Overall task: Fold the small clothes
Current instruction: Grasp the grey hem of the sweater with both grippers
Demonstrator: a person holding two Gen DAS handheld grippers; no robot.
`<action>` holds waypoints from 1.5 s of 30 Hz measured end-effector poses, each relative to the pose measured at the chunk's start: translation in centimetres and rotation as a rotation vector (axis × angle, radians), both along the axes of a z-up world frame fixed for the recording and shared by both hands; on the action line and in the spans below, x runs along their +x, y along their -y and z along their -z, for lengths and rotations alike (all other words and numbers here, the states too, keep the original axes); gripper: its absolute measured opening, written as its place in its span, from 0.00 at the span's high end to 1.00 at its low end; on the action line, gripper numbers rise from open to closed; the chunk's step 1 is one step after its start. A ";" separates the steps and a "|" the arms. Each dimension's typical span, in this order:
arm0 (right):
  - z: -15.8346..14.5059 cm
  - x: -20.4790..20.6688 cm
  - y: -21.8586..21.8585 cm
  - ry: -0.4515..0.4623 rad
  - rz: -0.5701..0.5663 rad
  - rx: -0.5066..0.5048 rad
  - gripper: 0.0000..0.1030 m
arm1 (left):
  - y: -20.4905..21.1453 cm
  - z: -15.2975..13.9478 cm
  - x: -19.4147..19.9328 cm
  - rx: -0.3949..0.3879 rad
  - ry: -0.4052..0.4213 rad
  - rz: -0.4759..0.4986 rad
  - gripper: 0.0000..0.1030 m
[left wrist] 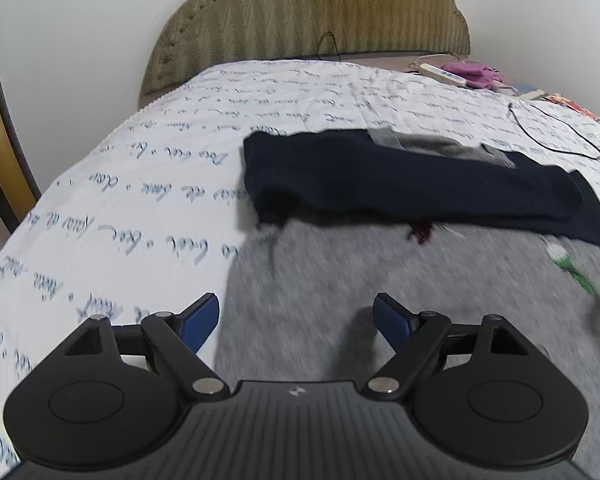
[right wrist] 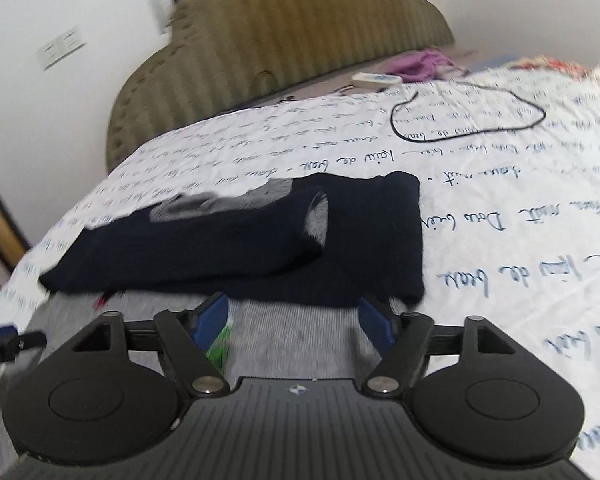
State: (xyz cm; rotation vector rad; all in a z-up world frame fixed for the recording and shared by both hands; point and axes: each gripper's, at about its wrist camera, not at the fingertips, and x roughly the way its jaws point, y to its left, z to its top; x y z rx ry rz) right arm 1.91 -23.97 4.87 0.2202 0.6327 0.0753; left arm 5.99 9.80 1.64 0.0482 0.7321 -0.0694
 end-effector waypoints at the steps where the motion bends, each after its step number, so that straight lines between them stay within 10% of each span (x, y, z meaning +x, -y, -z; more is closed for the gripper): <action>1: -0.1 -0.7 -0.1 0.003 -0.004 -0.021 0.20 | 0.1 0.1 -0.5 -0.007 0.000 0.004 0.18; 10: 0.7 -5.5 -2.0 -0.003 -0.052 -0.188 0.12 | 1.4 0.5 -3.5 -0.024 -0.019 0.039 0.18; 23: 1.2 -11.7 0.9 -0.030 -0.150 0.002 0.12 | -1.5 0.2 -8.6 -0.074 -0.023 0.078 0.18; 45: 0.5 -17.9 2.2 -0.088 -0.221 0.005 0.13 | -2.9 1.0 -12.9 -0.009 -0.043 0.020 0.15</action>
